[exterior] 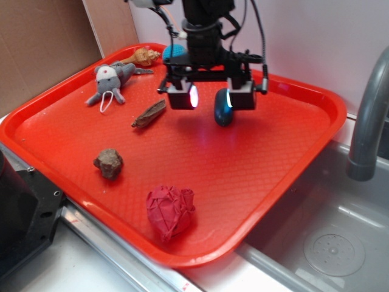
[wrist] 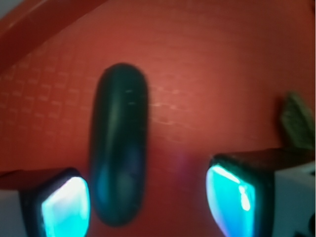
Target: Grab the plastic pickle.
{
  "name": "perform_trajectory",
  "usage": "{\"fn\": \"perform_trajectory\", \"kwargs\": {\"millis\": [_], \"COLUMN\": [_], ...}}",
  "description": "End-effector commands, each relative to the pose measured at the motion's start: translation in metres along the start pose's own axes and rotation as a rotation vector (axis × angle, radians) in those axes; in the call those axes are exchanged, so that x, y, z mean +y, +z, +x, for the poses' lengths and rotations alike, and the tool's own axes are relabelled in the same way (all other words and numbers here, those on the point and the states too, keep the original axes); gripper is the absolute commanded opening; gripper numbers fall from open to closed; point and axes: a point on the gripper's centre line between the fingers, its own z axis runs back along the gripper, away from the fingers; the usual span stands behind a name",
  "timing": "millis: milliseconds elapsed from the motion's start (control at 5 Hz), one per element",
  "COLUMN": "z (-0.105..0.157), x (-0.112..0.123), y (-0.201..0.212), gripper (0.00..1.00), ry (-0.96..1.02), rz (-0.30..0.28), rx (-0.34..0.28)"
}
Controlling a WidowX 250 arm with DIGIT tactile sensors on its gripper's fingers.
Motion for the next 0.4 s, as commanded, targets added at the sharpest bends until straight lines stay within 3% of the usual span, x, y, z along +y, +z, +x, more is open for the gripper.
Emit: {"fn": "perform_trajectory", "kwargs": {"millis": [0, 200], "z": [0.0299, 0.0338], "x": [-0.0123, -0.0058], "y": [-0.0085, -0.0033], "gripper": [1.00, 0.00], "ry": [0.026, 0.017], "rz": [0.009, 0.019], "rx": [0.007, 0.027]}}
